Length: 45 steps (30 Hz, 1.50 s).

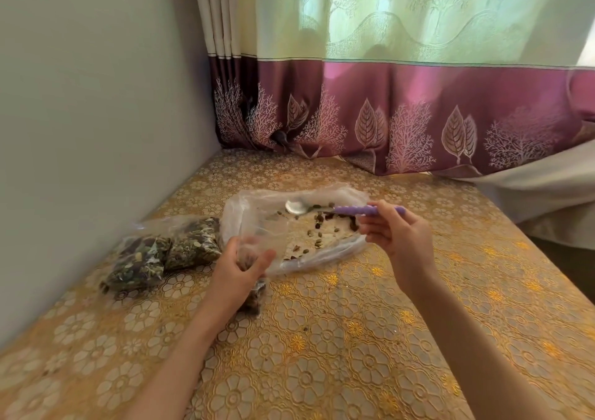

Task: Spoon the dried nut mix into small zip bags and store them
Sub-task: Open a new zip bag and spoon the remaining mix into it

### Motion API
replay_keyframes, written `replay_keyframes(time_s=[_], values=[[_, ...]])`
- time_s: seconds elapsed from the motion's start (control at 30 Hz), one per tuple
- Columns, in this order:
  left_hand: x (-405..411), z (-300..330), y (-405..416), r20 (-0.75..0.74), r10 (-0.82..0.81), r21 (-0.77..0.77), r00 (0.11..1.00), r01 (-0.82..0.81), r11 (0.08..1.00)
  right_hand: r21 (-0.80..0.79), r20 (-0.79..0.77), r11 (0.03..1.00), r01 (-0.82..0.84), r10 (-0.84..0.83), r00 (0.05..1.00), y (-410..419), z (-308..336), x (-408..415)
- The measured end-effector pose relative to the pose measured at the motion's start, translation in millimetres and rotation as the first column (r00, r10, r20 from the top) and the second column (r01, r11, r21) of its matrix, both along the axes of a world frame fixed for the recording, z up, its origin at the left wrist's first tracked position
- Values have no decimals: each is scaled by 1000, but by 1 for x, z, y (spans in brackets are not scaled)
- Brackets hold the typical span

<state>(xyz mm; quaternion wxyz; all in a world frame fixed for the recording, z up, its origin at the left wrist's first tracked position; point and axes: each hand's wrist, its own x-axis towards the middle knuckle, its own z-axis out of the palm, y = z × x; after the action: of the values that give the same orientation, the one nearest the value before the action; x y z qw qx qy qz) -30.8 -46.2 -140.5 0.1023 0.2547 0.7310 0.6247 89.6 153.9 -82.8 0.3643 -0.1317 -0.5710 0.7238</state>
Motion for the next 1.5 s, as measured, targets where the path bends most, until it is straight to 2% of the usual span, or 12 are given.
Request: replay_keyframes(time_s=[0.1, 0.23, 0.37, 0.47, 0.73, 0.93, 1.03, 1.13, 1.2, 1.5], values=[[-2, -2, 1, -40, 22, -33, 999, -23, 999, -8, 129, 1000, 18, -17, 991, 7, -15, 2], [-4, -6, 2, -68, 39, -47, 997, -42, 998, -109, 276, 992, 61, -28, 961, 13, -30, -2], [-4, -6, 2, -84, 44, -47, 995, -48, 998, -219, 286, 968, 119, -53, 957, 20, -39, -10], [-5, -6, 2, -110, 47, -91, 993, -57, 994, -291, 263, 930, 227, -150, 953, 28, -40, -18], [-5, -3, 3, -144, 29, -195, 989, -57, 979, -137, 293, 886, 443, -391, 873, 50, -36, -44], [-8, -4, 4, -154, 16, -210, 988, -49, 976, 40, 261, 862, 506, -498, 827, 46, -40, -54], [-7, -3, 5, -146, 18, -202, 989, -48, 978, 15, 266, 876, 482, -468, 842, 44, -46, -53], [-7, -3, 5, -159, 16, -205, 987, -49, 978, -215, 247, 885, 414, -360, 899, 45, -49, -49], [-8, -4, 4, -156, 9, -198, 988, -40, 979, -296, 222, 883, 364, -307, 925, 44, -49, -45], [-7, -6, 6, -203, 42, -199, 978, -83, 976, -341, 186, 906, 250, -196, 963, 38, -43, -37]])
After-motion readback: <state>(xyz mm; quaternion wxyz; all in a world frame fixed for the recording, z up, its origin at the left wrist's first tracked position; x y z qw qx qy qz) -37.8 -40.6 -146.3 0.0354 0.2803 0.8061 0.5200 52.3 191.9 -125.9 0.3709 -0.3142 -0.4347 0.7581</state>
